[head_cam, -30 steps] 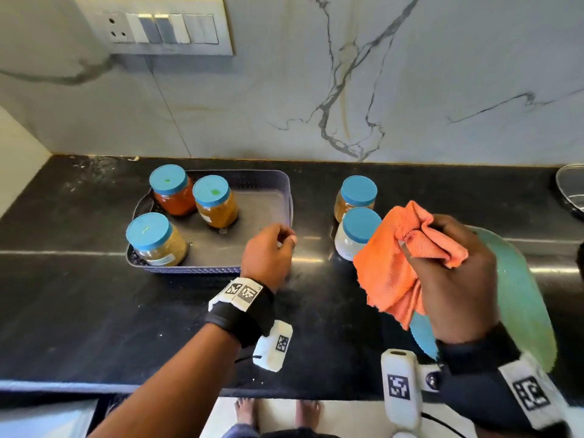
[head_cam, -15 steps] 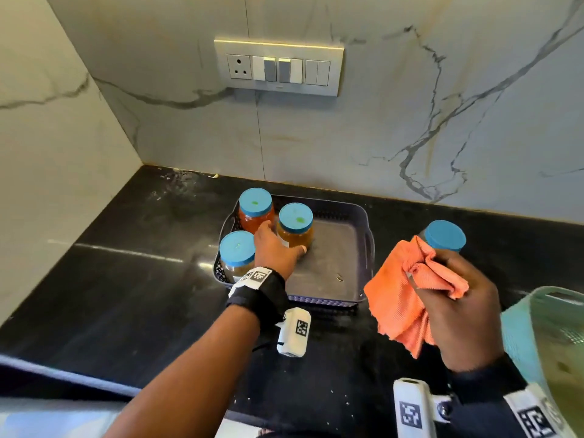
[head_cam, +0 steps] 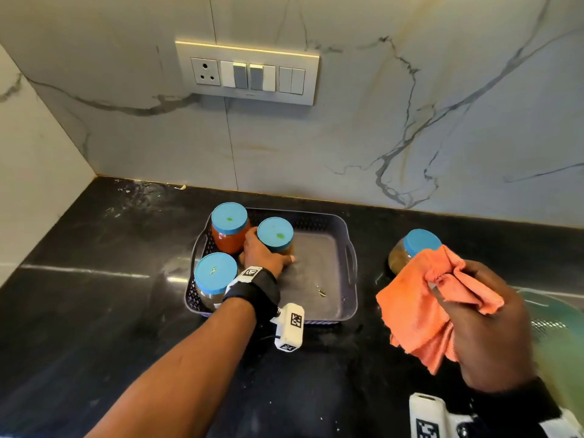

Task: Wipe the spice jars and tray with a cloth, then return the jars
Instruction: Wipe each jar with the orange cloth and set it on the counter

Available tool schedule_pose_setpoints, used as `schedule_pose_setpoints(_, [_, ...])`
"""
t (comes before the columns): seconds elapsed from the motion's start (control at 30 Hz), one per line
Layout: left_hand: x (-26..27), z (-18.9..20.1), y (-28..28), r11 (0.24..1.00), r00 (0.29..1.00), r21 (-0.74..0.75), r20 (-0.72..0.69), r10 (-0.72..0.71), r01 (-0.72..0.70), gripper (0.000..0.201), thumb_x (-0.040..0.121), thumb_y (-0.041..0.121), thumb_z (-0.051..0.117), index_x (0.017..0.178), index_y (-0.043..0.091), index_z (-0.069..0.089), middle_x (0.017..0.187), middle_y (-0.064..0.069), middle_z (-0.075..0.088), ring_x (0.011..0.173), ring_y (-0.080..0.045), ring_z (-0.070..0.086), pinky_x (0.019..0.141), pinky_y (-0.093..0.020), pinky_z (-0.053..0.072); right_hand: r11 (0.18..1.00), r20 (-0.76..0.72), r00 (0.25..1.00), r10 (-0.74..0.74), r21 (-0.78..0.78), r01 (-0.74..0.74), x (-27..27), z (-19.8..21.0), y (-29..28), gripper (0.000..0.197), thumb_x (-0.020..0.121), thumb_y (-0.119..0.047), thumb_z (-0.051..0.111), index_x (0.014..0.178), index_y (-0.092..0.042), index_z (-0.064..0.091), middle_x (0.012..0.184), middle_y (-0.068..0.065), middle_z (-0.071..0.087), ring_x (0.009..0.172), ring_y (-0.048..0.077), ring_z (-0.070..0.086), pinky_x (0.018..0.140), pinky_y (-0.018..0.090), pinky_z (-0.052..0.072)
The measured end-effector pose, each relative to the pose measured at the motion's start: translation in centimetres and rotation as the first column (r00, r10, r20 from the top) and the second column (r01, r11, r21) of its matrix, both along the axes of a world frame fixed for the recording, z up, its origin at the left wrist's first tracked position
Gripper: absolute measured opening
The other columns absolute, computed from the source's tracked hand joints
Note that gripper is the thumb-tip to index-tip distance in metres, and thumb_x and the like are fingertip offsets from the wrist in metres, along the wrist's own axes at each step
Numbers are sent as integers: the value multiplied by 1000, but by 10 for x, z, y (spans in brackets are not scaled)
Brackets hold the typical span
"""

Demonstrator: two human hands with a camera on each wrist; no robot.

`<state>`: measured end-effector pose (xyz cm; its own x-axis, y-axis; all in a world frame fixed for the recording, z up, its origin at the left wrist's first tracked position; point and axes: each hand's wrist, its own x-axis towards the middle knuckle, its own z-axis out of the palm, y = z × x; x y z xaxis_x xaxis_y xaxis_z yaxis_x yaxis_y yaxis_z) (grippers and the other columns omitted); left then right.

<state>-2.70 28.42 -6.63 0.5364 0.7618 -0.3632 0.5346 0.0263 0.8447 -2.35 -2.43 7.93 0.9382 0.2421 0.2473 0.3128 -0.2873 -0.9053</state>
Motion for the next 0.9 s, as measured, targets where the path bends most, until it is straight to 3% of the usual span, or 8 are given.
schedule_pose_setpoints(0.17, [5,-2,3,998,998,34,14,-53,53,110,60,12,96,149,17,31,146,-5,49,138,-28,45,116,-47,39,1000,30,1000,4,2,-4,7,2,-2,29,90,-10,68,97,-38,65,92,-26,69,87,-4,64,71,23,47])
schedule_pose_setpoints(0.33, [7,16,-1,981,989,153,63,-133,122,100,63,26,95,144,17,37,143,-3,52,131,-22,51,111,-37,43,997,19,1000,19,68,-20,13,-4,1,28,89,-4,68,101,-29,70,97,-7,72,89,10,67,73,37,56])
schedule_pose_setpoints(0.47, [1,52,-8,940,950,279,182,-253,197,97,62,29,94,141,23,38,137,1,54,126,-18,54,108,-37,47,991,-7,1000,30,133,-29,19,-6,0,30,85,-6,73,109,-24,69,103,-1,72,95,18,69,82,45,58])
schedule_pose_setpoints(0.6, [-27,87,-23,871,876,446,312,-369,208,85,59,34,95,126,32,44,125,8,59,113,-8,60,96,-24,51,985,26,998,65,156,-69,22,-8,1,38,84,-1,74,100,-35,73,97,0,73,90,23,69,81,50,57])
schedule_pose_setpoints(0.67, [-42,102,-33,825,846,530,331,-417,199,80,57,40,94,123,27,51,118,6,62,109,-12,62,92,-30,54,977,59,991,121,167,-129,20,-6,6,31,85,-5,75,101,-31,74,97,0,74,92,26,69,80,53,58])
schedule_pose_setpoints(0.73, [-55,113,-43,803,819,567,364,-444,184,72,56,32,94,115,24,54,108,8,65,99,-11,65,85,-30,54,973,113,981,160,151,-176,15,-1,13,28,86,-7,73,100,-31,74,97,-3,74,91,23,70,77,50,59])
schedule_pose_setpoints(0.83, [-71,116,-57,775,806,598,347,-479,203,78,59,24,95,116,36,42,111,22,57,102,2,60,84,-12,46,977,268,943,198,29,-213,10,16,30,22,82,-15,66,101,-25,71,94,-11,72,90,13,68,74,36,56])
schedule_pose_setpoints(0.9, [-78,111,-65,742,816,628,288,-502,235,83,60,31,94,120,35,37,112,23,55,102,2,59,84,-15,47,975,418,881,222,-81,-207,9,25,41,23,79,-15,69,102,-15,71,98,-4,71,91,15,67,75,36,54])
